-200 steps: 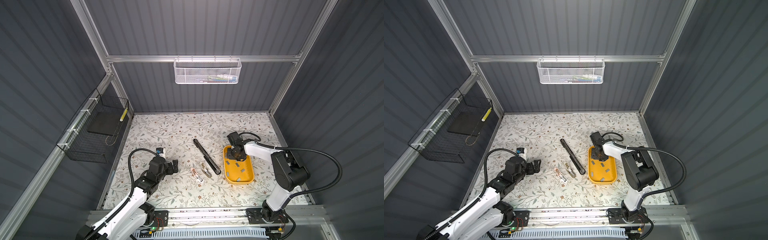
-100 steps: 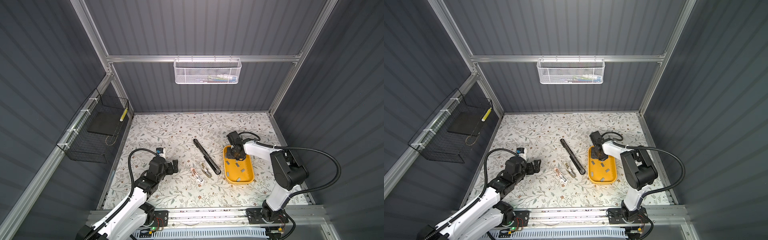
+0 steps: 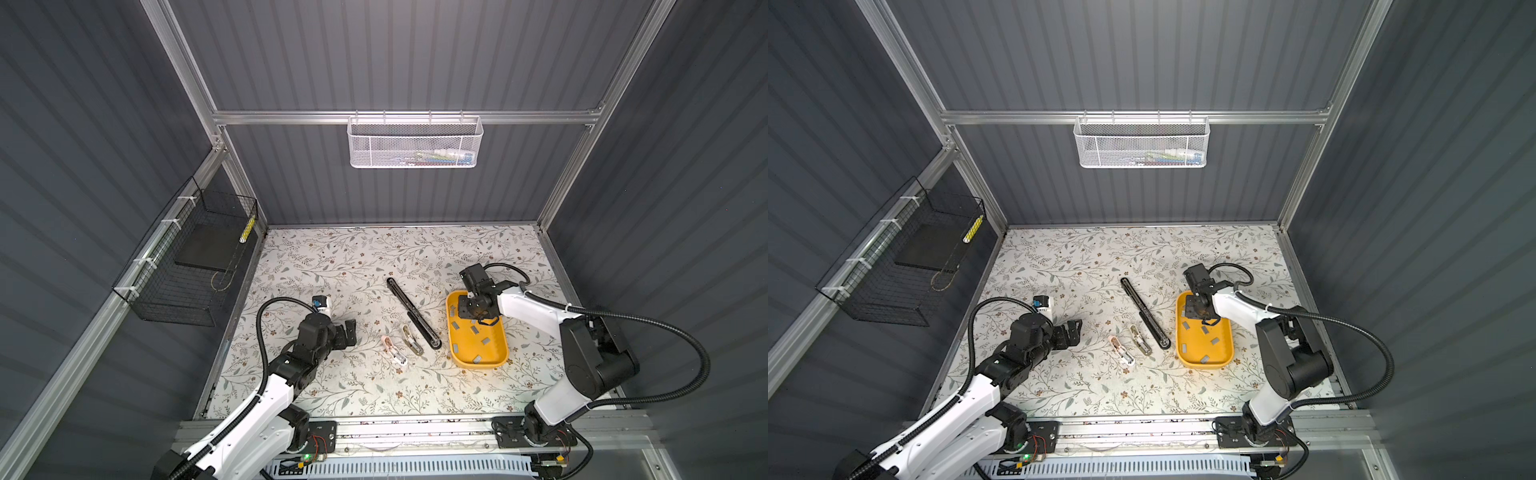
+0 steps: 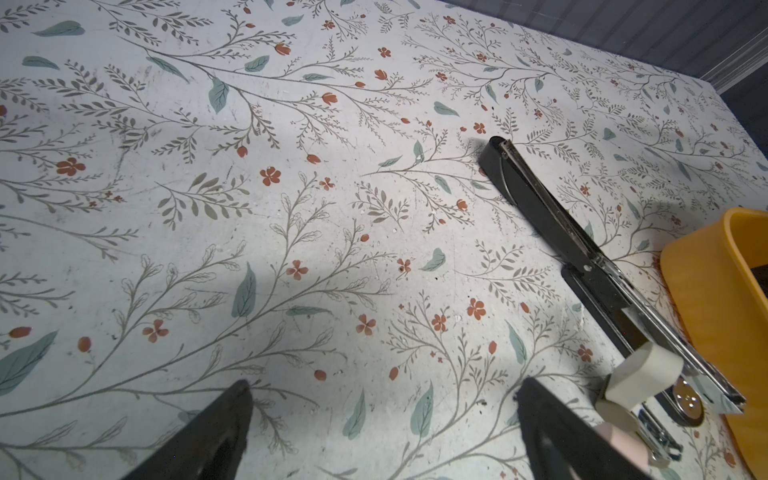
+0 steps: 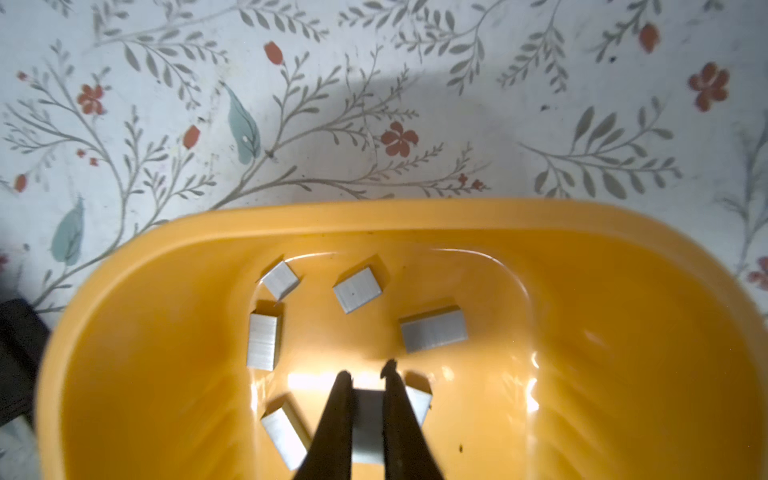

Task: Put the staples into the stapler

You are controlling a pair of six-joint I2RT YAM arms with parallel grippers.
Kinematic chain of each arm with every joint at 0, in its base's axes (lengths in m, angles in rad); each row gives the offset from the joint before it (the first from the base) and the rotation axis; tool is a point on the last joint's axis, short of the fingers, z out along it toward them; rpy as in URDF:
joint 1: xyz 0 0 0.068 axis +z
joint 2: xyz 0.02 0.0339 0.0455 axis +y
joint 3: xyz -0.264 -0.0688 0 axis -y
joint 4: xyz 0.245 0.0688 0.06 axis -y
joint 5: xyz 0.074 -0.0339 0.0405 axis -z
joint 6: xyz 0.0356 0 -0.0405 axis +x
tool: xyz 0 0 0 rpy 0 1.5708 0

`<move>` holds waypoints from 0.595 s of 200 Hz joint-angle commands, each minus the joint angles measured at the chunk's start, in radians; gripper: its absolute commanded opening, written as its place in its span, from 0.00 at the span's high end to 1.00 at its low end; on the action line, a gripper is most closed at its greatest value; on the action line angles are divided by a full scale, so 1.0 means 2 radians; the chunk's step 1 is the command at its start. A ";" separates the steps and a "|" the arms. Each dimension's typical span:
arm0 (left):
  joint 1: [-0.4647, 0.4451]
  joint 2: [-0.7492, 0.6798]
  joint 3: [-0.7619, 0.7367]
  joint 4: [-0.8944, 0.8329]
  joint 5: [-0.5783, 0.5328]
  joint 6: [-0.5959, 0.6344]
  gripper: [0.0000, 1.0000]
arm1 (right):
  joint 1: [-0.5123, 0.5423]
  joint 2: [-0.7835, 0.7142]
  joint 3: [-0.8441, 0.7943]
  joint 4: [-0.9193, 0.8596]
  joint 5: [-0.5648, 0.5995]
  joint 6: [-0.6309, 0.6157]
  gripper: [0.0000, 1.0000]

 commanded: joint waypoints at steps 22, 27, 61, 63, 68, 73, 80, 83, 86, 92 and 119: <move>0.000 -0.006 -0.004 0.002 -0.001 0.002 0.00 | 0.004 -0.069 -0.033 0.038 -0.039 -0.029 0.92; 0.000 -0.007 -0.004 0.002 0.000 0.002 0.00 | 0.006 -0.078 -0.037 0.043 -0.042 -0.032 0.92; 0.000 -0.009 -0.004 0.002 -0.001 0.002 0.00 | 0.036 -0.133 -0.055 0.068 -0.055 -0.063 0.93; 0.000 -0.009 -0.005 0.002 -0.001 0.001 0.00 | 0.038 -0.136 -0.056 0.070 -0.056 -0.066 0.93; 0.000 -0.008 -0.004 0.002 0.000 0.002 0.00 | 0.045 -0.143 -0.059 0.075 -0.058 -0.072 0.93; 0.000 -0.008 -0.005 0.002 0.000 0.002 0.00 | 0.051 -0.149 -0.061 0.079 -0.060 -0.076 0.93; 0.000 -0.007 -0.004 0.002 0.000 0.002 0.00 | 0.060 -0.157 -0.064 0.085 -0.064 -0.083 0.94; 0.000 -0.007 -0.004 0.002 -0.001 0.002 0.00 | 0.064 -0.159 -0.066 0.087 -0.066 -0.086 0.94; 0.000 -0.006 -0.004 0.003 -0.001 0.002 0.00 | 0.069 -0.162 -0.067 0.089 -0.067 -0.089 0.94; 0.000 -0.006 -0.004 0.003 -0.001 0.002 0.00 | 0.078 -0.165 -0.069 0.093 -0.067 -0.096 0.94; 0.000 -0.005 -0.004 0.004 -0.001 0.002 0.00 | 0.115 -0.155 -0.063 0.091 -0.078 -0.111 0.94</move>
